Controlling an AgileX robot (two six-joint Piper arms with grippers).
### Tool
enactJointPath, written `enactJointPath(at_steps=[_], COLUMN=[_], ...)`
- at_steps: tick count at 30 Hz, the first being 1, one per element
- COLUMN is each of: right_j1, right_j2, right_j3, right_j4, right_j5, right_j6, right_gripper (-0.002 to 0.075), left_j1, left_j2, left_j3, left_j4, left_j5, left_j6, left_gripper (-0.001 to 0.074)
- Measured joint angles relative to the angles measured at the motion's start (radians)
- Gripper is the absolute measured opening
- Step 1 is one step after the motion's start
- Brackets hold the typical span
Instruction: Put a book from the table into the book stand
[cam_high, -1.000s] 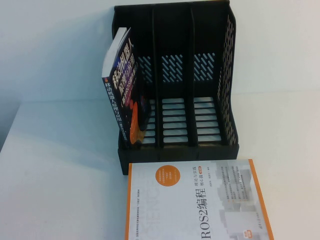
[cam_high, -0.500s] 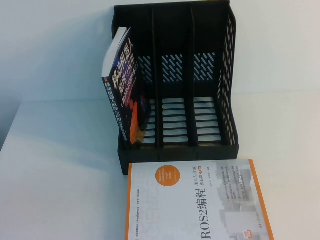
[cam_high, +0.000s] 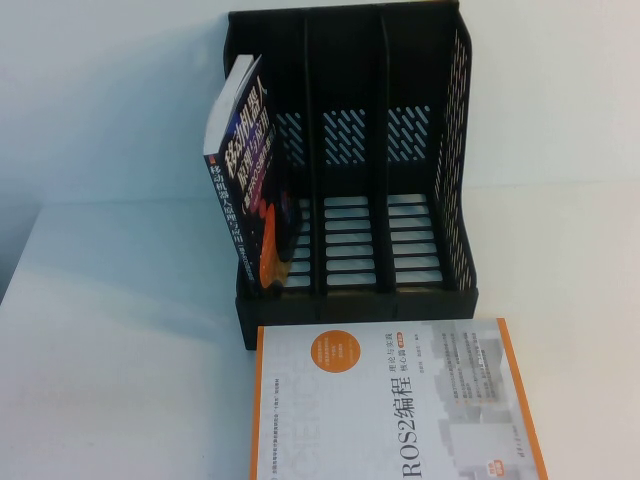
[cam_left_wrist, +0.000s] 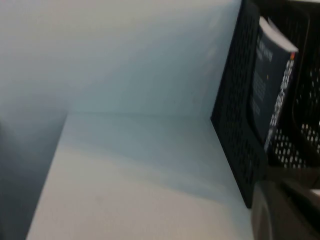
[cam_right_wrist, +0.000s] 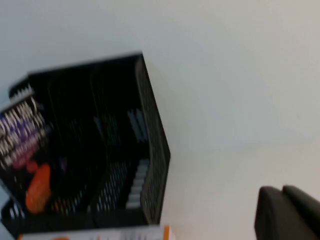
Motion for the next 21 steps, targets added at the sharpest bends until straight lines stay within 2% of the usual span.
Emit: enactJointPath(at_steps=[4,7,17,21], right_j1=[0.000,0.000,0.000,0.000], right_j2=[0.073,0.094,0.098,0.098], right_j3=[-0.006,-0.006,0.032,0.064], right_j4=[0.002,0.009,0.043,0.062], right_j5=[0.165,0.219,0.272,0.306], right_j6=[0.027,0.012,-0.010,-0.010], right_gripper=[-0.0001,-0.0001,-0.0001,-0.0001], left_j1=[0.000,0.000,0.000,0.000], left_j2=[0.060,0.135,0.378,0.481], left_j3=[0.035,0.035,0.035,0.028], left_j4=[-0.075,-0.171,-0.634,-0.733], left_j5=[0.068,0.152,0.289,0.297], left_j6=[0.006,0.069,0.468,0.571], left_gripper=[-0.0003,-0.0003,-0.0003,-0.0003])
